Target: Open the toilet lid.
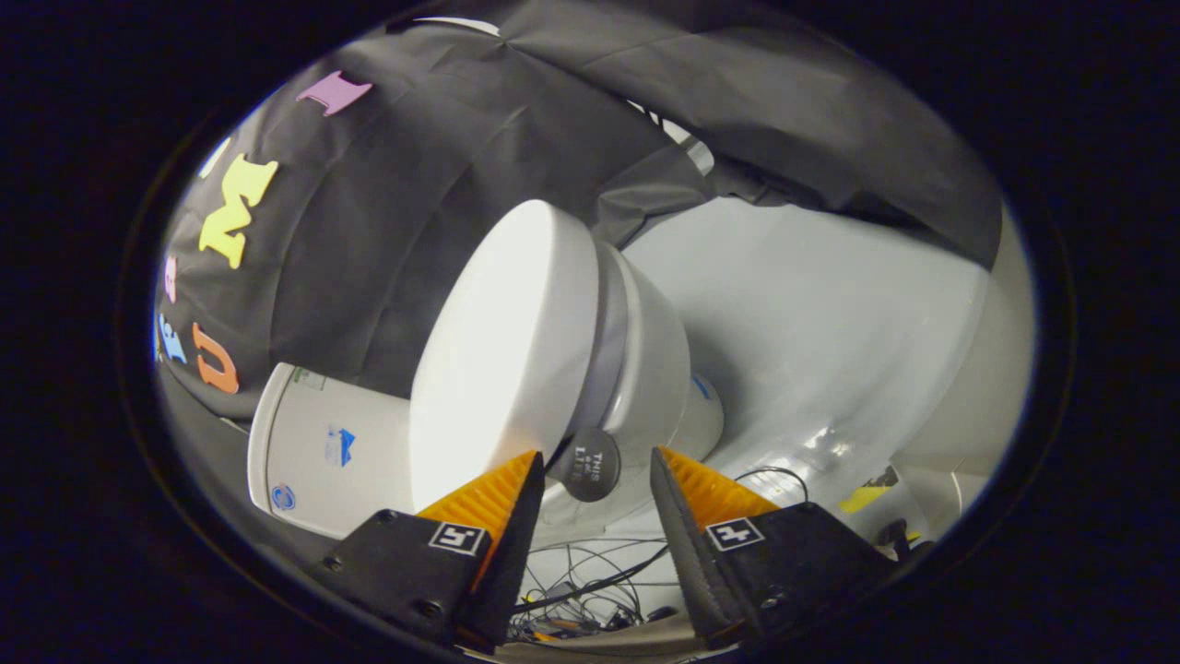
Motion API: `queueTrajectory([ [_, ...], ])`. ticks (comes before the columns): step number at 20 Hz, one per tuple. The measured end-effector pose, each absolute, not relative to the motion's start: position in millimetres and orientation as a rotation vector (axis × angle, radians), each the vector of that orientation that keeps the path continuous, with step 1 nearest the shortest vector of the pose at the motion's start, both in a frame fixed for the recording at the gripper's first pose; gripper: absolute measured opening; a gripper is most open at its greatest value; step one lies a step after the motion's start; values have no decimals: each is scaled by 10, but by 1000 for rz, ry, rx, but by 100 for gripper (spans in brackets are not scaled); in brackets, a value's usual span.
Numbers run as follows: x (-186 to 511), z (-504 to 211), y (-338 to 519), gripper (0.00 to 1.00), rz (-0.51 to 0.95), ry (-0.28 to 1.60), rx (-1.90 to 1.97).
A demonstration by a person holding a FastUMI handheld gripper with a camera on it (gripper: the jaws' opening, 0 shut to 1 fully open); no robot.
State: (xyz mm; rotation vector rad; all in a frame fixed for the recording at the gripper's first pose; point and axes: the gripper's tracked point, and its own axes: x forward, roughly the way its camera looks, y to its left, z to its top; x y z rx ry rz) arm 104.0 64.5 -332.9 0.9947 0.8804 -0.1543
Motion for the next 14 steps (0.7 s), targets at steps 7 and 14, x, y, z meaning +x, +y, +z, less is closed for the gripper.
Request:
queueTrajectory([
  [7, 1140, -3337, 738, 51, -116, 902, 1064],
  [14, 1186, -3297, 678, 31, -138, 885, 1122],
])
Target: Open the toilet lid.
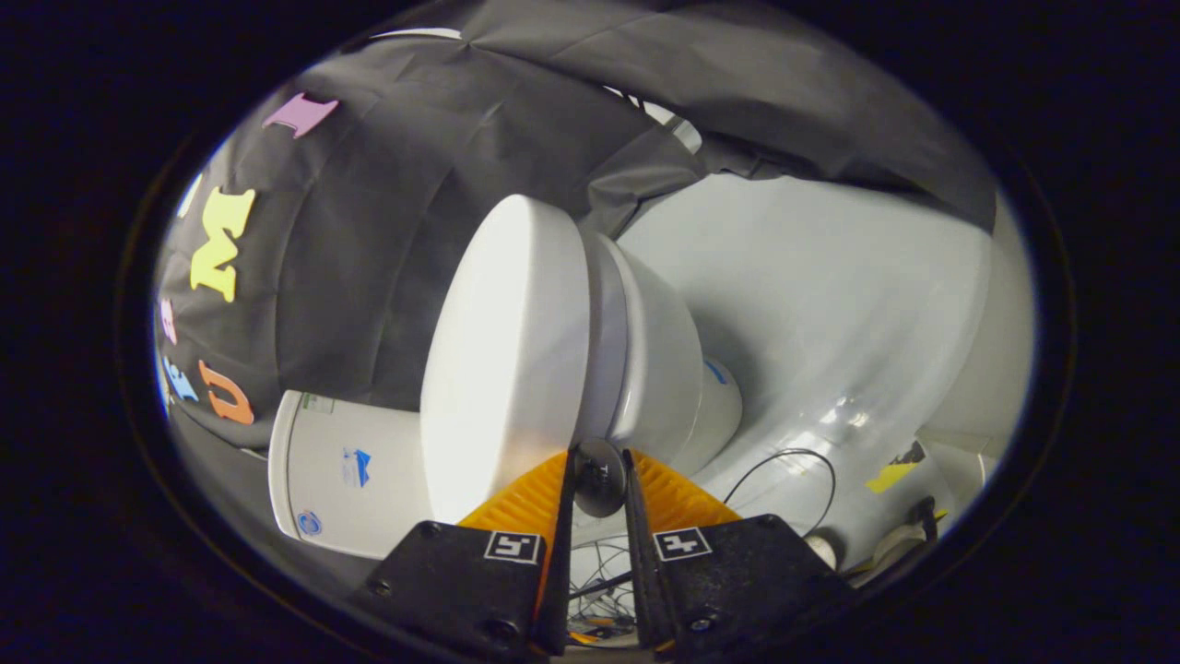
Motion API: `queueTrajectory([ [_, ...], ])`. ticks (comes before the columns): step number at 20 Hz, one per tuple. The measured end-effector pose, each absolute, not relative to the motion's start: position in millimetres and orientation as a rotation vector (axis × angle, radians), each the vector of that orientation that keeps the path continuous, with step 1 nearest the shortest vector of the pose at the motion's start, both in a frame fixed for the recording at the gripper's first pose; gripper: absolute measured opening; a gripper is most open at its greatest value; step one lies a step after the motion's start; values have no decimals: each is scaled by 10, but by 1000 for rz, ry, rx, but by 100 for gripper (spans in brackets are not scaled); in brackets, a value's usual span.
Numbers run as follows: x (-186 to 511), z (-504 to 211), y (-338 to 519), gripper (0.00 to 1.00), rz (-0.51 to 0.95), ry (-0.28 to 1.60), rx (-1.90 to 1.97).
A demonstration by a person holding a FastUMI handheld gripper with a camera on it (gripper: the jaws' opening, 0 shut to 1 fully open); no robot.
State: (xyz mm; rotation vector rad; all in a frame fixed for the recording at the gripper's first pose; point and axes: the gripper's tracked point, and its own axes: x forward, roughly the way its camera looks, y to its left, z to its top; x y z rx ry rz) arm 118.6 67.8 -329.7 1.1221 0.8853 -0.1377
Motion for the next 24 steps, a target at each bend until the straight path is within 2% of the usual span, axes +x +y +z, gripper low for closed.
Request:
queueTrajectory([
  [6, 1213, -3297, 671, 21, -158, 898, 1167],
  [11, 1237, -3261, 676, 19, -149, 912, 1217],
  [14, 1234, -3205, 680, 12, -133, 904, 1211],
  [24, 1278, -2761, 661, 9, -49, 818, 1310],
])
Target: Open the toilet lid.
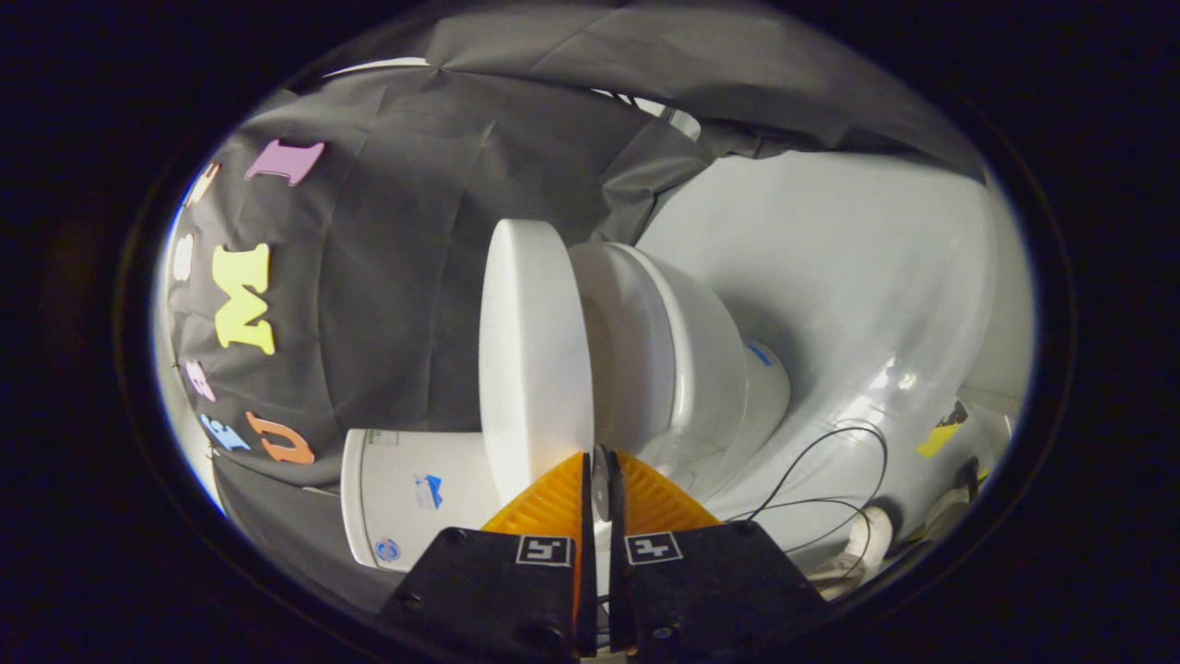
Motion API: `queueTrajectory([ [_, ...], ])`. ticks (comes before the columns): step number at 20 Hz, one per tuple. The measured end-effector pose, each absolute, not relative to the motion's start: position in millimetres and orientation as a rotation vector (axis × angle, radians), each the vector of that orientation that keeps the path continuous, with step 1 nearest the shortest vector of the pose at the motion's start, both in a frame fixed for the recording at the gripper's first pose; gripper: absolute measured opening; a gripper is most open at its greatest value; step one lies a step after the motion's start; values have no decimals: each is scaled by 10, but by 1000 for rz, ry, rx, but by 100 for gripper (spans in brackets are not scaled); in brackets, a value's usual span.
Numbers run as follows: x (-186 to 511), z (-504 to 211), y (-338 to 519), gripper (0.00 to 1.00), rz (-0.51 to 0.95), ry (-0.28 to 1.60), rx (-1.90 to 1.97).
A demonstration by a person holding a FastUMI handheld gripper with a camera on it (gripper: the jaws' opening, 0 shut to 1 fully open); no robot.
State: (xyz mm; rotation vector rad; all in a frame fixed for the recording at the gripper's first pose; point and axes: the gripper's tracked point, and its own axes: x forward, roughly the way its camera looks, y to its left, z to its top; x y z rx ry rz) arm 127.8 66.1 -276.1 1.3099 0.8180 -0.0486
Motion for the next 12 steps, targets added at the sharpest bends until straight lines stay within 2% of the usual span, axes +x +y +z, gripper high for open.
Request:
queueTrajectory([
  [12, 1341, -2175, 799, 8, 29, 799, 1128],
])
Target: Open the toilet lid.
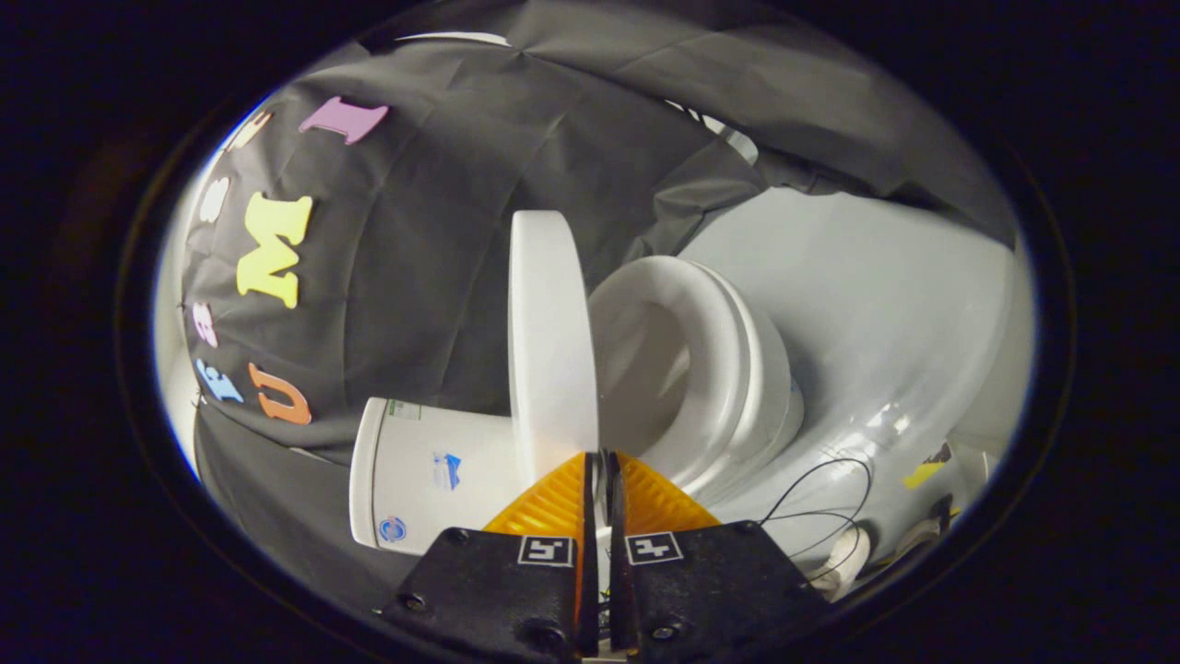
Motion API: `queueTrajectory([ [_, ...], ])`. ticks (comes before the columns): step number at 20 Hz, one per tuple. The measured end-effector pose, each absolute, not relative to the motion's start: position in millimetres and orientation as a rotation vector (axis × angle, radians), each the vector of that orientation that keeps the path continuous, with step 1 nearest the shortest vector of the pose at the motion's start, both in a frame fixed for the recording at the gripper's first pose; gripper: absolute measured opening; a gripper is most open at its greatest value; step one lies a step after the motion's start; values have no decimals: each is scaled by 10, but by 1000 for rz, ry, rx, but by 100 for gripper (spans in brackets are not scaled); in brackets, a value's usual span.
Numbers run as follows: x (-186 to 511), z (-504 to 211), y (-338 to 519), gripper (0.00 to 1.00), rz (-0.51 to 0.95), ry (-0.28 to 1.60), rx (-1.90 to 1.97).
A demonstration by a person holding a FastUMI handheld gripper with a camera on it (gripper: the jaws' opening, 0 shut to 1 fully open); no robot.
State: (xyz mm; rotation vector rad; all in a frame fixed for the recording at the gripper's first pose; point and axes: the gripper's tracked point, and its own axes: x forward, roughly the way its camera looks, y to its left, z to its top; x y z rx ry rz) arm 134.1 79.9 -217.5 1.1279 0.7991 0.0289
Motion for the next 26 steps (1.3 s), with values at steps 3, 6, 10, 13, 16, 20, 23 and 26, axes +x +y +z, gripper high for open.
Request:
queueTrajectory([
  [3, 1374, -2007, 868, 8, 49, 793, 1074],
  [6, 1384, -1832, 944, 8, 80, 780, 1029],
  [10, 1405, -1625, 1079, 7, 108, 769, 975],
  [13, 1429, -1506, 1152, 7, 123, 762, 951],
  [16, 1431, -1451, 1214, 7, 125, 760, 932],
  [20, 1440, -1337, 1315, 7, 142, 754, 904],
  [23, 1454, -1263, 1392, 8, 156, 753, 869],
  [26, 1465, -1178, 1458, 7, 167, 751, 840],
])
